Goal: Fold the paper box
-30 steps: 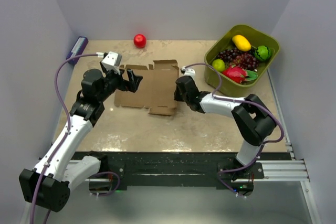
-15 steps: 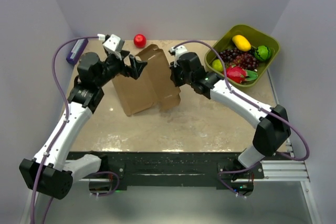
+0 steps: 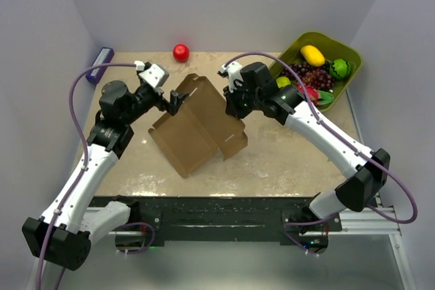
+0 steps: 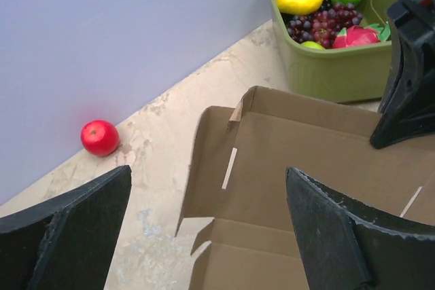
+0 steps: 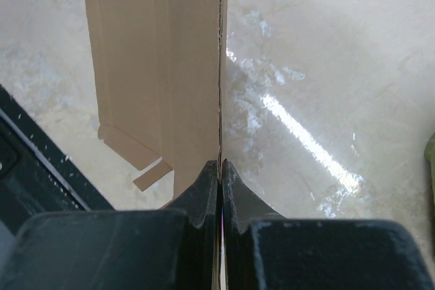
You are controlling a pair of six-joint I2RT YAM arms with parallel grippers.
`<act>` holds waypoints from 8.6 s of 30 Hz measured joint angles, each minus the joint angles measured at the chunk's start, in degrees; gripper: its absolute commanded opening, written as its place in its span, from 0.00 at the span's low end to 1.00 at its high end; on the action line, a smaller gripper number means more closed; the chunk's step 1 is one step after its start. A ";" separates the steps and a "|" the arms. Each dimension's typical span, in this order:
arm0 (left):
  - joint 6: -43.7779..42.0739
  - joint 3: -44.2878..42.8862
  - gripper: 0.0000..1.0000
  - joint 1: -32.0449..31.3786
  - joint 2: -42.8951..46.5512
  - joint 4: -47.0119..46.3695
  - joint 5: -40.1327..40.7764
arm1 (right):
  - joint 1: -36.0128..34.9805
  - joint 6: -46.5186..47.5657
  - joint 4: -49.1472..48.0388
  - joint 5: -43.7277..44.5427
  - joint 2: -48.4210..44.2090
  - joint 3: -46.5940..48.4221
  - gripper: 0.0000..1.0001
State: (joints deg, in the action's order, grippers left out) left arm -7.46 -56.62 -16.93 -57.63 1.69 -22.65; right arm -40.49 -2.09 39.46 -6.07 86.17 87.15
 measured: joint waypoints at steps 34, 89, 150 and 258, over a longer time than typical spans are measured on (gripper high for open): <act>-0.94 5.01 0.14 -0.20 -9.70 -4.00 -2.34 | 0.00 4.44 5.62 -7.41 -2.73 -3.34 0.00; 9.57 11.06 0.00 -8.79 -1.20 -8.50 19.15 | 6.47 -78.88 -64.19 7.02 -9.81 -38.03 0.93; -2.60 11.52 0.71 -29.14 -6.67 -7.15 36.39 | 3.08 -92.11 -60.98 26.82 -4.70 -48.17 0.00; 19.52 16.72 0.49 -32.09 -11.78 -4.28 49.77 | 2.91 -94.23 -55.93 33.55 -4.81 -47.98 0.00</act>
State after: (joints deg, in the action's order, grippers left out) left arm 12.05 -39.90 -49.01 -69.41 -2.59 27.11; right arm -37.58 -96.31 -16.47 27.49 81.36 39.18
